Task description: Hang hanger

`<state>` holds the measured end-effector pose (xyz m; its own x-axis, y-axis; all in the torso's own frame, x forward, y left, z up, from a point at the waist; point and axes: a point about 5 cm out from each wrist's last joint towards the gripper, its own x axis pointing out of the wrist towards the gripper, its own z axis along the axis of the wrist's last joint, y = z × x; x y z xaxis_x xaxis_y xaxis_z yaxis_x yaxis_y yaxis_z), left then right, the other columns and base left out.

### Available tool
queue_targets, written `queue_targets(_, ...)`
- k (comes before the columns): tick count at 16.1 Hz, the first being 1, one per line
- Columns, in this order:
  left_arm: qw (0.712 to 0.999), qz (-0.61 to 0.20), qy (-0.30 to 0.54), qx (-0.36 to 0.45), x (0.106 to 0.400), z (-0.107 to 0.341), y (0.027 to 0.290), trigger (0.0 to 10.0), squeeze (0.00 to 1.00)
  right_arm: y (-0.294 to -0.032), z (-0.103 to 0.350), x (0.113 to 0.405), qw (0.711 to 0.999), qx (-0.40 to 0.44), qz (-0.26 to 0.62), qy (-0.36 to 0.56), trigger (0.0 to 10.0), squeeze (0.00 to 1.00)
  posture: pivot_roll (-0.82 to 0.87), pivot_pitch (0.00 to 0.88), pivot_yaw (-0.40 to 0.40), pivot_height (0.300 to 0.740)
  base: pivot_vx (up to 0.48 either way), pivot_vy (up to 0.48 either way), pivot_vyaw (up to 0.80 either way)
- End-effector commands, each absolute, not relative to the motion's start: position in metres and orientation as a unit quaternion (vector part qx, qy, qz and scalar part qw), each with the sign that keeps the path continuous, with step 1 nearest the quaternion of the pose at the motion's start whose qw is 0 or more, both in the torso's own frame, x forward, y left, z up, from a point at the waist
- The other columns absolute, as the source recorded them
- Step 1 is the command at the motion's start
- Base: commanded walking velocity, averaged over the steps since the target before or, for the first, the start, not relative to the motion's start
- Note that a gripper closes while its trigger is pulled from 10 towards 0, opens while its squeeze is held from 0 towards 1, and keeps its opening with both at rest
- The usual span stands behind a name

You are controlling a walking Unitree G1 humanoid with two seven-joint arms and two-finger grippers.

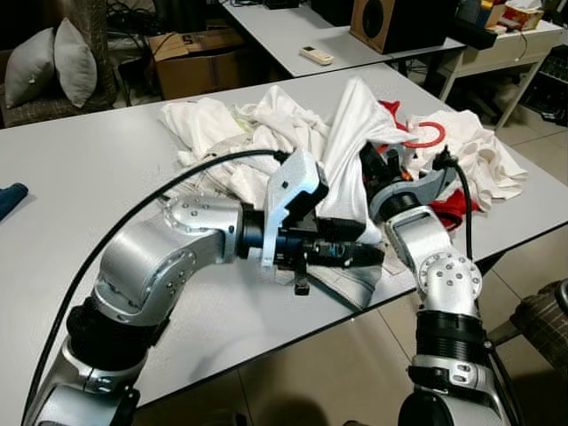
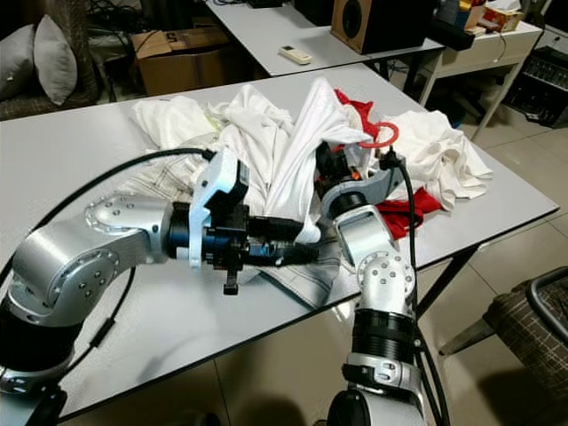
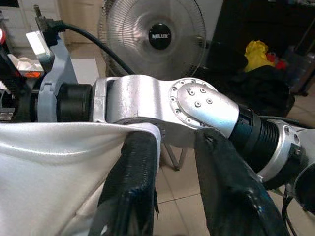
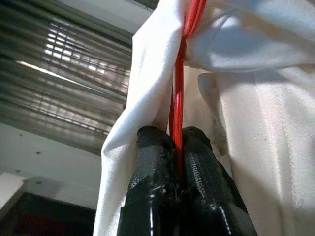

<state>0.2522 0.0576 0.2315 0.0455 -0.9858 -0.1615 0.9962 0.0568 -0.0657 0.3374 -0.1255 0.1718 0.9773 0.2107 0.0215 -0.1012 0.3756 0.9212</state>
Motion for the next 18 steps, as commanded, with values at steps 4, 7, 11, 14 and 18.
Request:
queue_targets(4, 0.730, -0.672, 0.093, 0.082, 0.250, 0.236, 0.061, 10.0, 1.00, -0.128, 0.171, 0.339, 0.848, 0.518, 0.097, 0.053, 10.0, 0.00, 0.00, 0.002, 0.000, 0.740, 0.000, 0.000, 0.00)
queue_targets(7, 0.766, -0.593, 0.106, 0.224, 0.268, 0.225, 0.075, 10.0, 1.00, -0.126, 0.171, 0.338, 0.871, 0.481, 0.086, 0.053, 10.0, 0.00, -0.03, 0.000, 0.019, 0.740, 0.000, 0.000, 0.00)
queue_targets(11, 0.769, -0.607, 0.094, 0.175, 0.262, 0.232, 0.075, 10.0, 1.00, -0.132, 0.169, 0.334, 0.877, 0.474, 0.070, 0.045, 10.0, 0.00, -0.04, 0.000, 0.028, 0.740, 0.000, 0.000, 0.00)
queue_targets(14, 0.843, -0.531, 0.070, 0.049, 0.276, 0.235, 0.105, 10.0, 1.00, -0.135, 0.180, 0.326, 0.870, 0.483, 0.096, 0.019, 10.0, 0.00, -0.04, 0.000, 0.027, 0.740, 0.000, 0.000, 0.00)
queue_targets(18, 0.950, -0.284, 0.115, 0.061, 0.294, 0.202, 0.172, 10.0, 1.00, -0.124, 0.227, 0.297, 0.884, 0.405, 0.229, -0.044, 10.0, 0.00, 0.00, 0.007, 0.006, 0.740, 0.000, 0.000, 0.75)
